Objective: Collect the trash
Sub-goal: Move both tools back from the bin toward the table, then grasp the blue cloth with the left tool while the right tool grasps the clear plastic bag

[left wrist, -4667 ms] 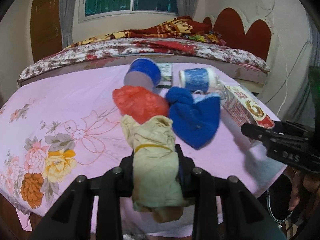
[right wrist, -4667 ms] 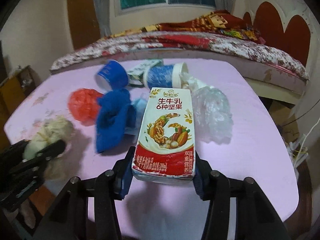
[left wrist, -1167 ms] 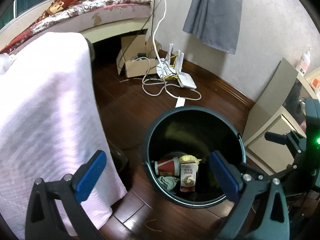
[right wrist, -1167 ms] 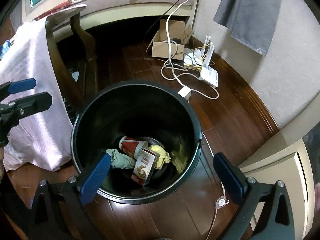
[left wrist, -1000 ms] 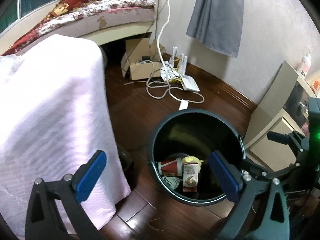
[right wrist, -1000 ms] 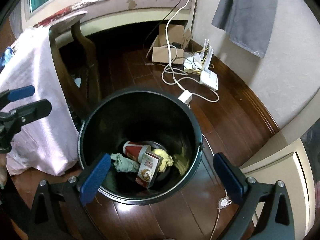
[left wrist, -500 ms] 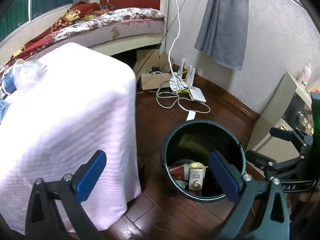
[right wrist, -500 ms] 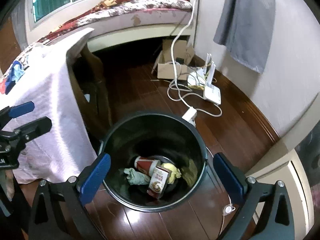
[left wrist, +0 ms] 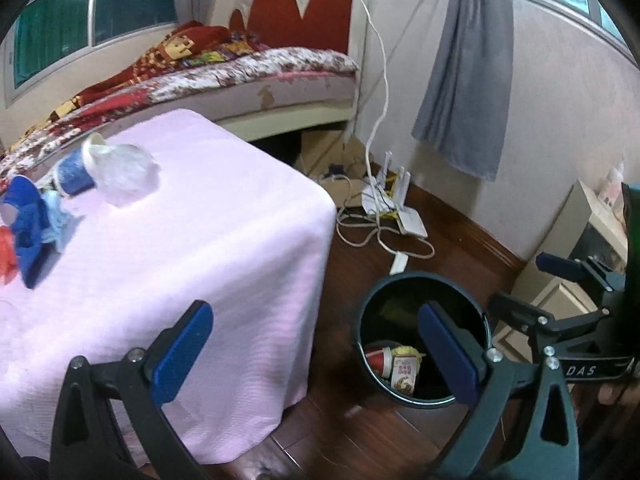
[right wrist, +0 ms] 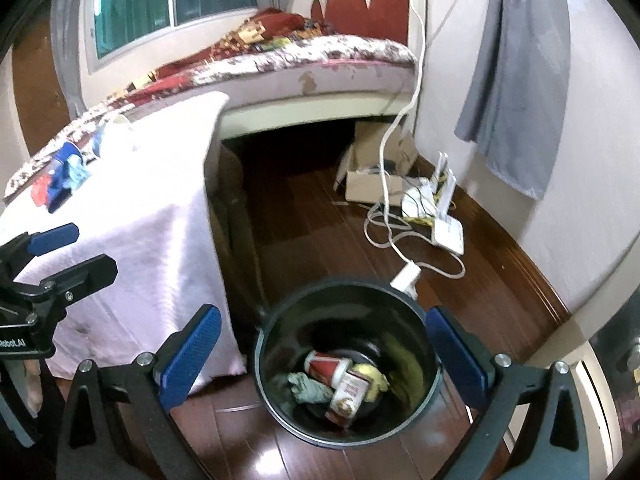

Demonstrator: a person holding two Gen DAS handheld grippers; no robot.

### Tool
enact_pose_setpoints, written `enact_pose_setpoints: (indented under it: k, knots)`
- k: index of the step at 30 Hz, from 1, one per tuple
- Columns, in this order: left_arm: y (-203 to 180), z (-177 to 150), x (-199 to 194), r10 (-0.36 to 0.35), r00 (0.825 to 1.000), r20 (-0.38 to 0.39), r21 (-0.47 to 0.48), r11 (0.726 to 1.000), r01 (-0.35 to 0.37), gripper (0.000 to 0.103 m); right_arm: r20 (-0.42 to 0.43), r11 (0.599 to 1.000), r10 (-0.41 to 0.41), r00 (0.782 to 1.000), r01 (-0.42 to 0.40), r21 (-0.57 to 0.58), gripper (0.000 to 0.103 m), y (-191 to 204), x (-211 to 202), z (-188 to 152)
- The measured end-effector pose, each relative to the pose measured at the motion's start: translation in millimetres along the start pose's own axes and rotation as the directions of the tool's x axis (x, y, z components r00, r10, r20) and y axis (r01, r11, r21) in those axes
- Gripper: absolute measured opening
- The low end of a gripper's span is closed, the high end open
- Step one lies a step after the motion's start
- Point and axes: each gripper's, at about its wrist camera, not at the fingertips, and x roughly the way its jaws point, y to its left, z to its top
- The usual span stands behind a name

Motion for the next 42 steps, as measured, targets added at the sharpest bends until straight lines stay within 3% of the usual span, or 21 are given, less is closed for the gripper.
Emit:
enact_pose_setpoints:
  k: [12,24,31,37,42]
  knots:
    - [52,10,-42,0.076,0.993,0.090,-0.086,0.994,-0.068,0.103,0.089,0.995,0.097,0.991,-0.096,-0.017,0.103,51,-9,39]
    - [104,5,-68,0.165,0.979,0.115,-0.158,0.977,-0.146,0.103,0.140,0.982,0.187,0.972,-0.180,-0.063,0.103,106,-6,67]
    - [144,-5,-81,0.193,0.973,0.125,-0.218,0.962,-0.163,0.103,0.134,0.967,0.244,0.960,-0.232,-0.103,0.103,148,5,78]
    - [183,-16,-90,0.262,0.959,0.113,-0.258,0.939,-0.226,0.102,0.164,0.956,0.278,0.946,-0.257,-0.139,0.103,191,15,87]
    - [220,-19,-94,0.310,0.947,0.088,-0.303,0.914,-0.271,0.096,0.103,0.950,0.272,0.957,-0.251,-0.184,0.103,229,34,99]
